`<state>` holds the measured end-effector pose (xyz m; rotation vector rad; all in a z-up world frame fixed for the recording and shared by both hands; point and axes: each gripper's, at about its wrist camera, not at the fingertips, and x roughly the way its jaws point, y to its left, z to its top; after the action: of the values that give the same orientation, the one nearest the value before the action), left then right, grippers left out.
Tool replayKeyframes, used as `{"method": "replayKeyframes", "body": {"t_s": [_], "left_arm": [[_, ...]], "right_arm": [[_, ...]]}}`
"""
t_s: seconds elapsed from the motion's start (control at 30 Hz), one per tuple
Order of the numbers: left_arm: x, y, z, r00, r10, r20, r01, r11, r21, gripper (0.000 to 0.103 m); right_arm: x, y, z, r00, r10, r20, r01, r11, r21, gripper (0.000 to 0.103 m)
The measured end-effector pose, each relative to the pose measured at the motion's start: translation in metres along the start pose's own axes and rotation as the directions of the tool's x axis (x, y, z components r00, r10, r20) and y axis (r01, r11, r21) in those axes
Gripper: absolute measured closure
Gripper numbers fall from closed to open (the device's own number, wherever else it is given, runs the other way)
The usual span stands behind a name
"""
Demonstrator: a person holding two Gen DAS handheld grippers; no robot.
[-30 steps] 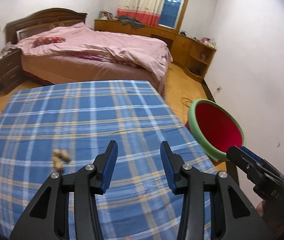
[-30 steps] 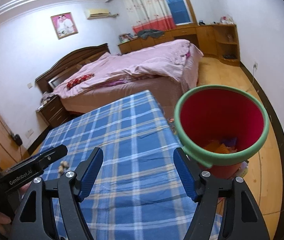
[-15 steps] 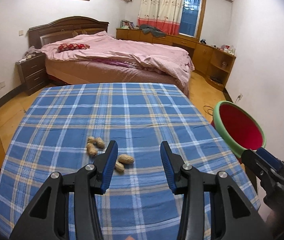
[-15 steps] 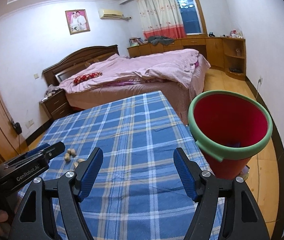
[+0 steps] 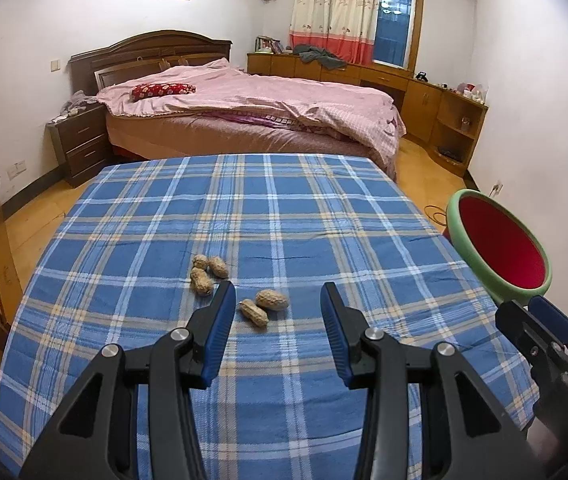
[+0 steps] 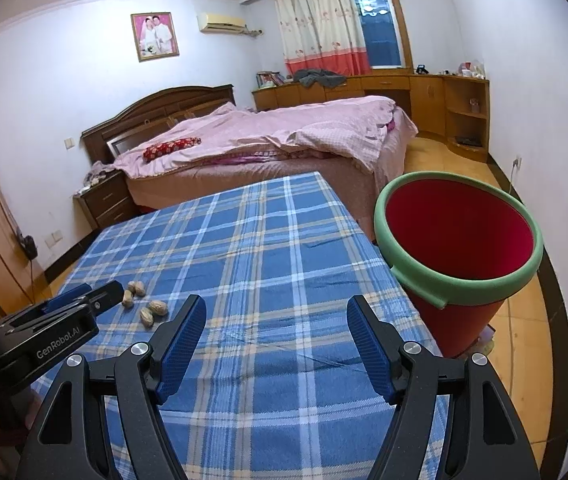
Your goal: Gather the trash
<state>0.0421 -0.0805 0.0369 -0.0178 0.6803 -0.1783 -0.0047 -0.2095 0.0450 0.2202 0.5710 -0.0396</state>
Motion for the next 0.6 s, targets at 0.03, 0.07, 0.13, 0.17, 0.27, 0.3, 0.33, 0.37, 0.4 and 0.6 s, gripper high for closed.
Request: {"method": "replayKeyframes", "body": {"t_s": [0.03, 0.07, 0.13, 0.17, 0.27, 0.3, 0.33, 0.37, 0.4, 0.6], "left_arm": [[0.0006, 0.0002, -0.0004, 1.0, 0.005, -0.002, -0.005, 1.0, 0.001, 0.059], [0.0009, 0.0001, -0.0011, 1.0, 0.008, -0.003, -0.008, 1.0, 0.002, 0.059], [0.0022, 0.0005, -0.0021, 1.0, 0.014, -0.005, -0.014, 1.0, 0.002, 0.059], [0.0027, 0.0006, -0.0026, 1.0, 0.017, -0.006, -0.017, 1.0, 0.002, 0.059], [0.0035, 0.0005, -0.0037, 1.0, 0.026, -0.004, -0.026, 1.0, 0.004, 0.059], [0.0041, 0.0004, -0.0037, 1.0, 0.028, -0.004, -0.028, 1.0, 0.005, 0.059], [0.0043, 0.0002, -0.0037, 1.0, 0.029, -0.003, -0.029, 1.0, 0.006, 0.059], [0.0047, -0.0002, -0.0039, 1.0, 0.03, -0.003, -0.03, 1.0, 0.007, 0.059], [0.0048, -0.0002, -0.0038, 1.0, 0.029, -0.003, -0.029, 1.0, 0.008, 0.059], [0.005, 0.0003, -0.0034, 1.0, 0.031, -0.004, -0.031, 0.999, 0.008, 0.059]], "right_arm": [[0.001, -0.0003, 0.0001, 1.0, 0.0, -0.002, 0.0, 1.0, 0.0, 0.029], [0.0011, -0.0005, -0.0008, 1.0, -0.001, -0.004, 0.001, 1.0, 0.001, 0.029], [0.003, 0.0, -0.002, 1.0, -0.003, -0.008, 0.003, 1.0, 0.001, 0.029], [0.0037, -0.0001, -0.0026, 1.0, -0.003, -0.01, 0.003, 1.0, 0.002, 0.029], [0.006, -0.0004, -0.0031, 1.0, -0.003, -0.015, 0.003, 1.0, 0.004, 0.029], [0.0064, -0.0005, -0.0037, 1.0, -0.004, -0.016, 0.004, 1.0, 0.005, 0.029], [0.007, -0.0006, -0.004, 1.0, -0.004, -0.018, 0.005, 1.0, 0.006, 0.029], [0.0069, -0.0008, -0.0046, 1.0, -0.004, -0.018, 0.005, 1.0, 0.007, 0.029], [0.0074, -0.0011, -0.0047, 1.0, -0.004, -0.02, 0.005, 1.0, 0.009, 0.029], [0.0079, -0.0023, -0.0051, 1.0, -0.004, -0.021, 0.004, 1.0, 0.011, 0.029]]}}
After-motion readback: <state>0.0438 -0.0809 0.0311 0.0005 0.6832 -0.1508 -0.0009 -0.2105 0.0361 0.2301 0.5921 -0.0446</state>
